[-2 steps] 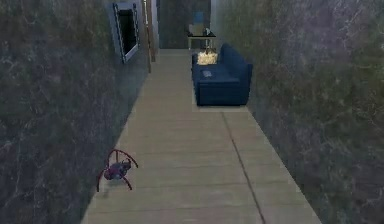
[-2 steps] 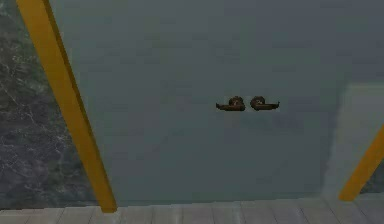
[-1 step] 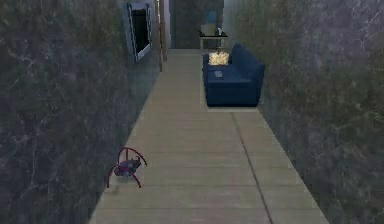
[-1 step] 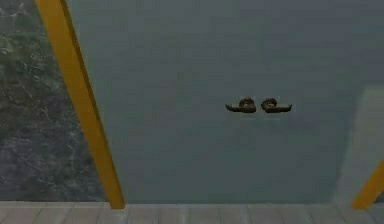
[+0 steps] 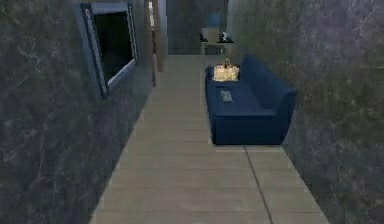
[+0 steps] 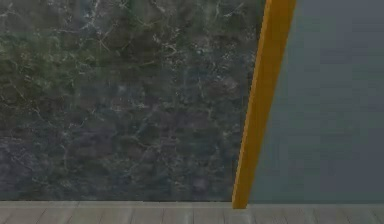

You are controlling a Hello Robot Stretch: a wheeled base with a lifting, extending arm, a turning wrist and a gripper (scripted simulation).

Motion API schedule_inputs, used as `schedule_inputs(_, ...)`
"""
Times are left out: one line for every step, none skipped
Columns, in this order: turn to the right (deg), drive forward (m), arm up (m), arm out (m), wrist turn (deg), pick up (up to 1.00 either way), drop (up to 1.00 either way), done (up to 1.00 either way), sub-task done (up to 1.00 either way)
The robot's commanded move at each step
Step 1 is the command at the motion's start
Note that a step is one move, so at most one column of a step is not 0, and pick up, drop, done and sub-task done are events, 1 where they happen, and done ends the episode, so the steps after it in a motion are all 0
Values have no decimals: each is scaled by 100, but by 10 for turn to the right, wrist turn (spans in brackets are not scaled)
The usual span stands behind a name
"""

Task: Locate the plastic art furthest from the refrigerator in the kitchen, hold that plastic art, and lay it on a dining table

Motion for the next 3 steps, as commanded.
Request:
schedule_inputs(-30, 0, 0, 0, 0, 0, 0, 0, 0)
schedule_inputs(0, 100, 0, 0, 0, 0, 0, 0, 0)
schedule_inputs(0, 100, 0, 0, 0, 0, 0, 0, 0)
